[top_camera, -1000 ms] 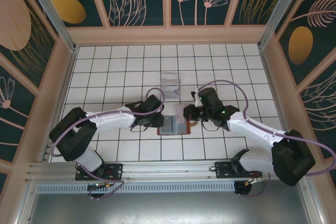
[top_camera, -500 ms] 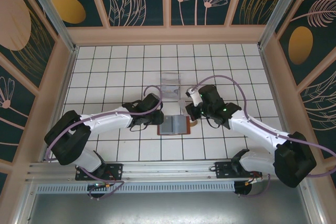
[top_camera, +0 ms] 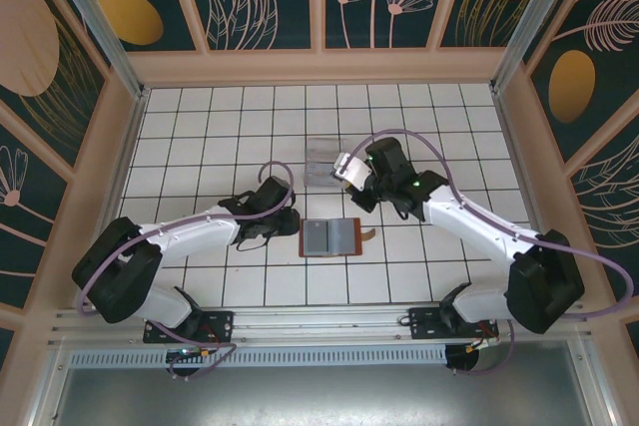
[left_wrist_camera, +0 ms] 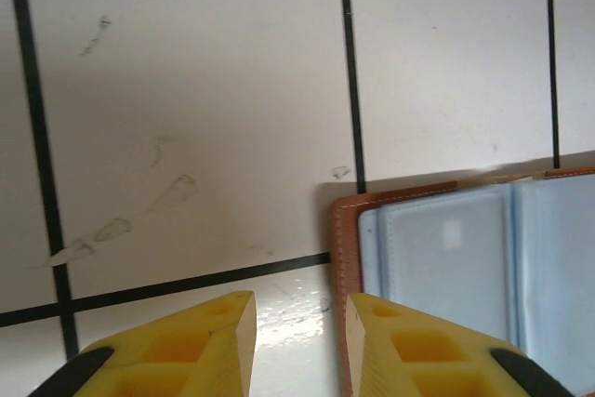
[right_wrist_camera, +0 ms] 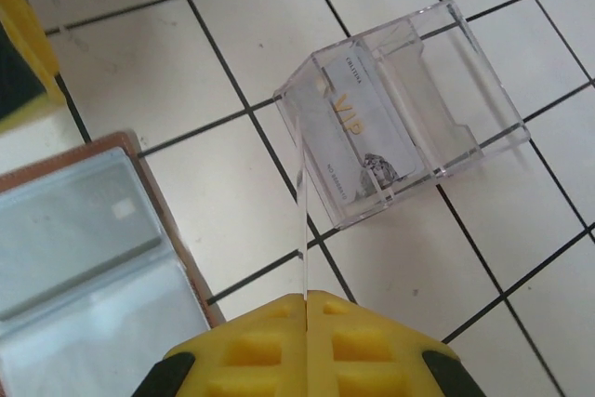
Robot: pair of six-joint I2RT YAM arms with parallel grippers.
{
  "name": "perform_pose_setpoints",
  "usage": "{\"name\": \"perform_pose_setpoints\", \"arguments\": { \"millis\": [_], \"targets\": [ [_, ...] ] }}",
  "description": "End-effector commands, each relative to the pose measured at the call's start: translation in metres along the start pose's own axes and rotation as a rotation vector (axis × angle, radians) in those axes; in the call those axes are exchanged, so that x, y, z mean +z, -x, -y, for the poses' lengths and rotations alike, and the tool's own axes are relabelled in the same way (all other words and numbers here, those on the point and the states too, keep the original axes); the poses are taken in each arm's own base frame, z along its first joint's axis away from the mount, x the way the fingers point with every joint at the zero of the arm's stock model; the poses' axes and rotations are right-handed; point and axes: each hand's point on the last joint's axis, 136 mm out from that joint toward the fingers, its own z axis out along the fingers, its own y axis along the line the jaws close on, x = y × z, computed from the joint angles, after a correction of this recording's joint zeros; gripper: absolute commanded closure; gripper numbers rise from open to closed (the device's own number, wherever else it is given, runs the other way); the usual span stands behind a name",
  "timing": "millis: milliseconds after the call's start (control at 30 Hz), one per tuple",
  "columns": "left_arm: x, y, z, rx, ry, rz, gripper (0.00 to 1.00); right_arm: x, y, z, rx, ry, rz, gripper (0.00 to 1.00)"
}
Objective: Take the credit cards out of the card holder
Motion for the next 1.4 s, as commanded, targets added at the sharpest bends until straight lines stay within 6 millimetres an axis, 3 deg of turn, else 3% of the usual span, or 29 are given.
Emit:
{"name": "perform_pose_setpoints", "arguments": {
  "millis": [0,200,600,1100,1367],
  "targets": [
    [-0.003,0.005,-0.004,-0.005,-0.015,0.017,0.67,0.003,0.001,0.001,-0.159,0.046,-0.053,1.0],
    [-0.003,0.014,-0.003,-0.006,-0.029,0.025,0.67,0.019,-0.001,0.007,-0.234,0.115,-0.141,1.0],
    [-0.004,0.021,0.001,-0.001,-0.034,0.035,0.66,0.055,0.018,0.034,-0.302,0.178,-0.195,1.0],
    [-0.009,0.028,0.0,-0.016,-0.019,0.066,0.66,0.081,0.041,0.064,-0.339,0.206,-0.193,1.0],
    [-0.008,0.029,-0.003,-0.013,-0.006,0.065,0.66,0.096,0.038,0.072,-0.352,0.215,-0.21,1.0]
  ]
}}
